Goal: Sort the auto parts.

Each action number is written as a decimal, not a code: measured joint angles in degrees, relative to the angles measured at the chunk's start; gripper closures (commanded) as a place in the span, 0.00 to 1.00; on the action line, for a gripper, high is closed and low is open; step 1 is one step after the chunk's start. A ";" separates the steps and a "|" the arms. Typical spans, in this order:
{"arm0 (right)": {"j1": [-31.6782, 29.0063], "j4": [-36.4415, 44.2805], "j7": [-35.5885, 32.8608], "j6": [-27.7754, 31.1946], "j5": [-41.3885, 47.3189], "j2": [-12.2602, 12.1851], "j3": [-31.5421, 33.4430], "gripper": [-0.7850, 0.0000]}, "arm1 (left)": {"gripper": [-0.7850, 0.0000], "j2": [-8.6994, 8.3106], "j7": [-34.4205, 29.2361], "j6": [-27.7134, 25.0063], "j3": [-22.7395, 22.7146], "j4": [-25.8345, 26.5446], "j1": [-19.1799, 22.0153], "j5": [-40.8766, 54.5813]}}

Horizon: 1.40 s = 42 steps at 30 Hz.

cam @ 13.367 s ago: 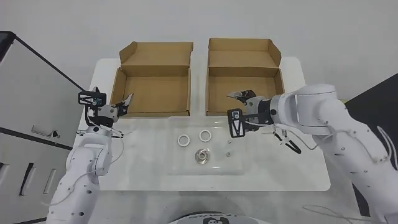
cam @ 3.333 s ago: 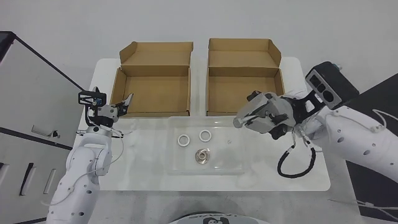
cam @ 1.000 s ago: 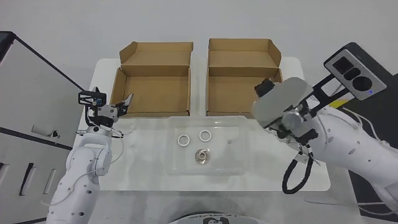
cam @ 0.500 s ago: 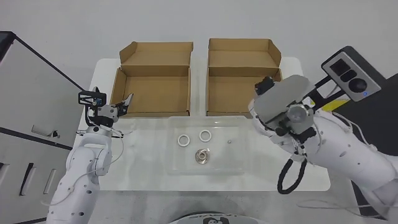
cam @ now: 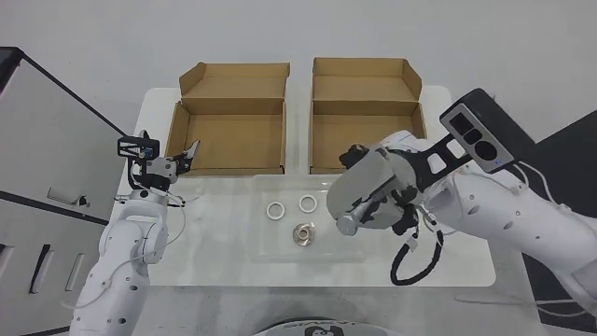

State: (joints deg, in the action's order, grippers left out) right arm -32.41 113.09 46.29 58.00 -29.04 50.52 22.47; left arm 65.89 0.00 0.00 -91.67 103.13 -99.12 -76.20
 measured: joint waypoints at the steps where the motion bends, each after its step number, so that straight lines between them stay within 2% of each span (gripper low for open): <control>1: 0.23 0.10 0.00 0.00 0.21 -0.09 -0.21 1.00 | 0.00 0.00 0.00 0.00 0.00 0.00 0.00 0.00; 12: -0.47 2.50 0.01 0.00 4.10 -0.41 0.84 1.00 | 0.00 0.00 0.00 0.00 0.00 0.00 0.00 0.00; 42: -0.47 2.51 0.01 0.00 4.15 -0.41 0.86 1.00 | 0.00 0.00 0.00 0.00 0.00 0.00 0.00 0.00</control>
State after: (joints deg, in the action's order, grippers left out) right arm -32.88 115.60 46.30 58.00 -24.89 50.12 23.33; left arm 65.89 0.00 0.00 -91.67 103.13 -99.12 -76.20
